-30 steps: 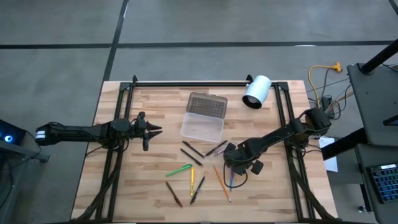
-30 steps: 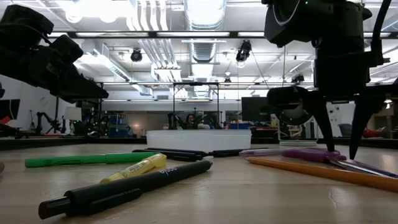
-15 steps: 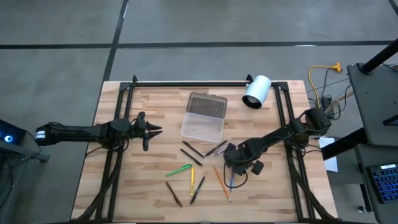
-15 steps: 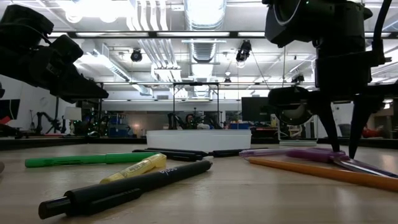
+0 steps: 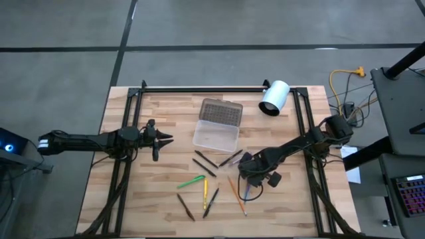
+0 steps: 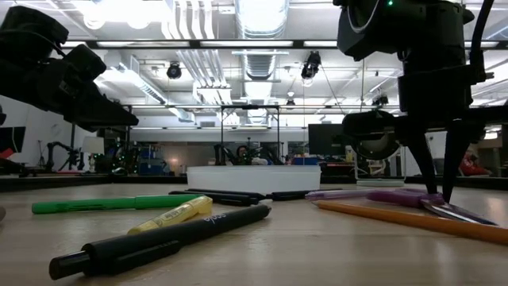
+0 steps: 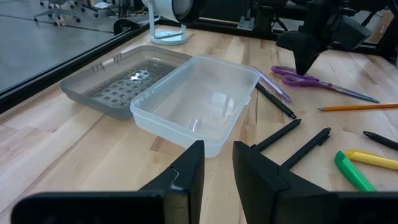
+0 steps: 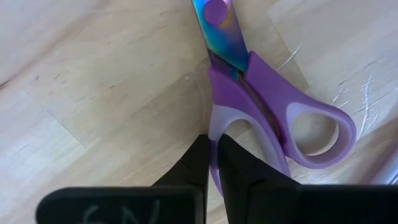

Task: Pick & place school supplies into a supply box
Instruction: Put the purple scissors into the supply box

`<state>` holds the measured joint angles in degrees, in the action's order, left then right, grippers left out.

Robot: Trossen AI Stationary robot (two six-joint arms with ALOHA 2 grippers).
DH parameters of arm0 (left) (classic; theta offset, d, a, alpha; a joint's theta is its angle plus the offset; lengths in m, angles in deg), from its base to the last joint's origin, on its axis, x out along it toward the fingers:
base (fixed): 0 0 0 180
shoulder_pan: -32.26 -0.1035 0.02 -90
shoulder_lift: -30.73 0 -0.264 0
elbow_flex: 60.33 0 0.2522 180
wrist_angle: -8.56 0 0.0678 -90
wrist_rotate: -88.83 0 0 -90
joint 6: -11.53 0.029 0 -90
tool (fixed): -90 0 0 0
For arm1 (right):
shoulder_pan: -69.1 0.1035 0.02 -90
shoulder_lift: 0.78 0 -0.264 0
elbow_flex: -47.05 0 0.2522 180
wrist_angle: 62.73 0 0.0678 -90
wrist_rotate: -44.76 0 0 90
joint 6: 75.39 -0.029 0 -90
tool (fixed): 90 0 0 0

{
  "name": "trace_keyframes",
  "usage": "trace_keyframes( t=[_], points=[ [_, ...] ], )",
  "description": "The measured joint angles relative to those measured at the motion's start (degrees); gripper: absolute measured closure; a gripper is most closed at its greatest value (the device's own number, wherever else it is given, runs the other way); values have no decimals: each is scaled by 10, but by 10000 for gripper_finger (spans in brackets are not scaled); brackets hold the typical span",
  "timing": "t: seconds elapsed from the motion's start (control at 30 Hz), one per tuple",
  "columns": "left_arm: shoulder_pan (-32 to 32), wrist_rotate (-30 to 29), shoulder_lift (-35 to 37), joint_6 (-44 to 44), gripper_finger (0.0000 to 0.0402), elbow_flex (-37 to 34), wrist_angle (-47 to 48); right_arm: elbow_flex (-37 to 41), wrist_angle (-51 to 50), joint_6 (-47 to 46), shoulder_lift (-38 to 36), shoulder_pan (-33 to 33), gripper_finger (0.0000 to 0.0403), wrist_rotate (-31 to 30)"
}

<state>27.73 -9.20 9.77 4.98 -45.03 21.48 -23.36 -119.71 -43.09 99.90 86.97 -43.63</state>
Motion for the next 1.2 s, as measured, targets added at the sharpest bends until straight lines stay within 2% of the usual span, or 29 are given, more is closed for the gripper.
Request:
trace_keyframes(
  t=[0.3,0.7,0.93,1.2],
  points=[
    [0,0,0,0,332,0,0,-20,-44,-11,-7,0,390,-1],
    [0,0,0,0,332,0,0,-74,-87,-80,-20,-4,390,-1],
    [0,0,0,0,332,0,0,-103,-88,-110,-28,-29,390,-1],
    [0,0,0,0,332,0,0,-126,-90,-97,-28,-73,390,-1]
  ],
)
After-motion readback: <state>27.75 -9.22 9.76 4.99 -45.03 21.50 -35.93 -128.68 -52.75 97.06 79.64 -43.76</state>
